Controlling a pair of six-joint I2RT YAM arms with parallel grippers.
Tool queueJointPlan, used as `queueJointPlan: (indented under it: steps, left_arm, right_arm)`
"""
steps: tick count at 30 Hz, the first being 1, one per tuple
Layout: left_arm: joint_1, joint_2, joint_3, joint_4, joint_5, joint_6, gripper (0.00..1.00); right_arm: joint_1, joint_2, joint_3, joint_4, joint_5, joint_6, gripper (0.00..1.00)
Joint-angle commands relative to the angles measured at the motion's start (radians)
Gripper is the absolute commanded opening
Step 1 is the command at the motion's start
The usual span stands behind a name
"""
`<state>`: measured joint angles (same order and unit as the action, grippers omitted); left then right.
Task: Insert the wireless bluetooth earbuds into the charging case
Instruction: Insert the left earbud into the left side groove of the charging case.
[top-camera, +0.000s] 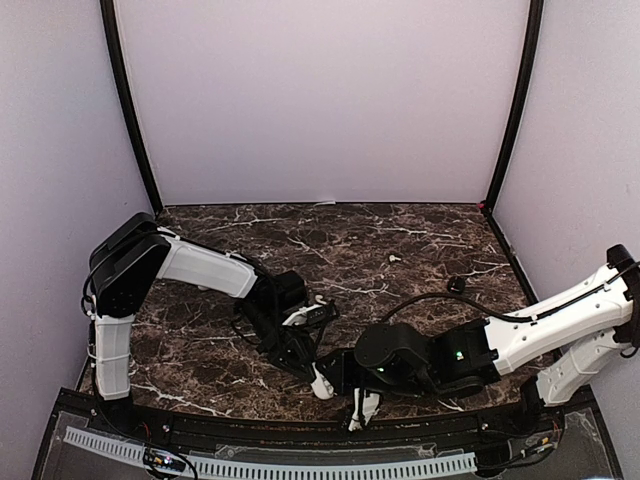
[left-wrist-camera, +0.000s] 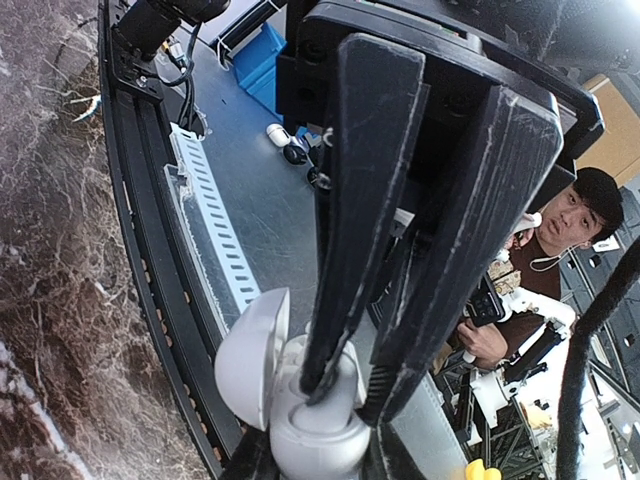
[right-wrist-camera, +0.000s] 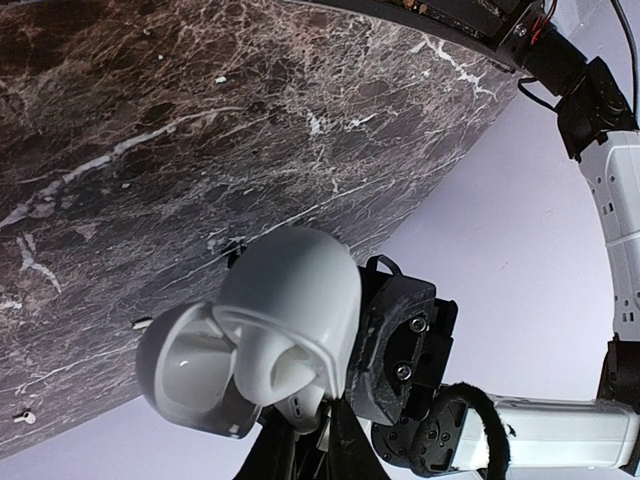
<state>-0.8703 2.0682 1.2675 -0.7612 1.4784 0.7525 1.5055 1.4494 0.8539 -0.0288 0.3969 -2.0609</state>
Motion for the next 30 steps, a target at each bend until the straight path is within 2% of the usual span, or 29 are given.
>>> queueJointPlan:
  steps: [1, 5, 12, 22, 25, 30]
  left_arm:
    - [-0.009, -0.008, 0.024, -0.034, 0.033, 0.046, 0.00]
    - [-0.010, -0.010, 0.021, -0.043, 0.027, 0.068, 0.00]
    - [-0.012, -0.022, 0.012, -0.030, 0.011, 0.069, 0.00]
    - [-0.012, -0.087, -0.059, 0.137, -0.029, -0.060, 0.00]
    - [-0.012, -0.120, -0.098, 0.229, -0.063, -0.129, 0.00]
    - [-0.012, -0.224, -0.210, 0.492, -0.132, -0.306, 0.00]
  right_arm:
    - [0.015, -0.002, 0.028, 0.044, -0.006, -0.405, 0.14]
    - [0.015, -0.010, 0.026, 0.048, 0.011, -0.384, 0.19]
    - [0.015, -0.044, 0.035, 0.011, 0.020, -0.348, 0.22]
    - [0.015, -0.142, 0.040, -0.082, 0.023, -0.231, 0.32]
    - [0.013, -0.158, 0.069, -0.128, -0.007, -0.038, 0.33]
    - [-0.021, -0.159, 0.188, -0.350, -0.188, 0.502, 0.39]
